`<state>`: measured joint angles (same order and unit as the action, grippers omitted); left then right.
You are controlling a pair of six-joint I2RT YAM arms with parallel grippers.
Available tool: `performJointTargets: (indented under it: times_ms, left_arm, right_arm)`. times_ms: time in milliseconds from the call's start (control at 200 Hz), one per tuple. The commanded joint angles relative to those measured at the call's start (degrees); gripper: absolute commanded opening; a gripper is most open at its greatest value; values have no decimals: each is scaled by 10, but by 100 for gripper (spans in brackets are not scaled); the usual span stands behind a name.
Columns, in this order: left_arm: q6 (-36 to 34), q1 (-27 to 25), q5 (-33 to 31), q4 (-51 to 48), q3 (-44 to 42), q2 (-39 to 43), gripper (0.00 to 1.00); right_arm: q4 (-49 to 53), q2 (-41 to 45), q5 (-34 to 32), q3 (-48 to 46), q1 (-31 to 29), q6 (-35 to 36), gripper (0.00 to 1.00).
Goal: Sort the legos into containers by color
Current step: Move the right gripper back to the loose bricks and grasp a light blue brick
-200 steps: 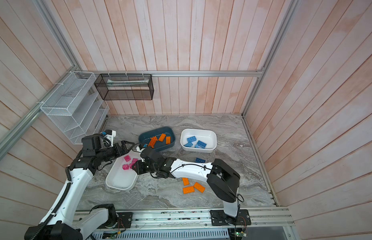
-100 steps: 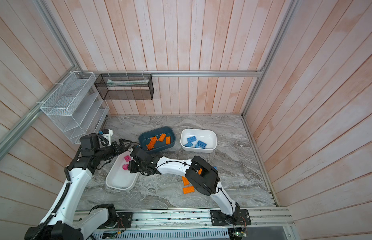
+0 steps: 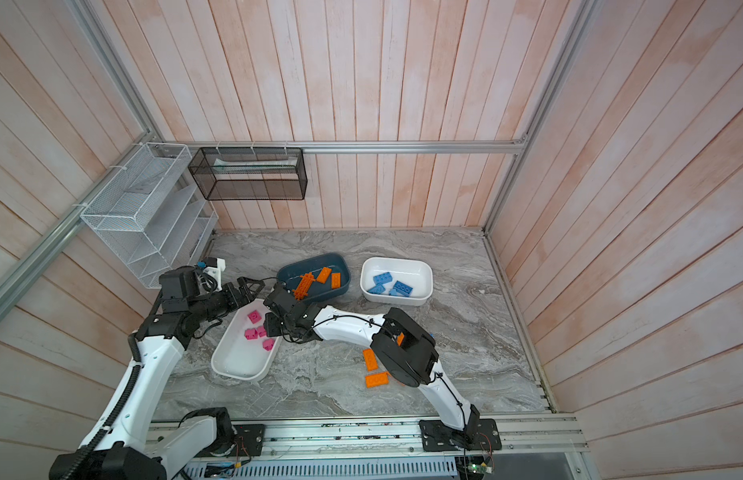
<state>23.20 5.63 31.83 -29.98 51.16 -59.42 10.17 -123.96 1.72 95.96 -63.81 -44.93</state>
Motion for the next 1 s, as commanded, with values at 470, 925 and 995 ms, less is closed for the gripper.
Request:
performJointTargets:
  times_ms: [470,925,995]
  left_arm:
    - [40,-1,124,51,-38,11,100]
    - [67,-60,131,78,-61,20,100]
    - [71,-66,131,80,-63,20,100]
  right_arm:
    - [199,414,-174,-350,70,-38,73]
    - [150,544,-151,-506,130,101,79]
    - [141,542,-136,-507,141,177,79]
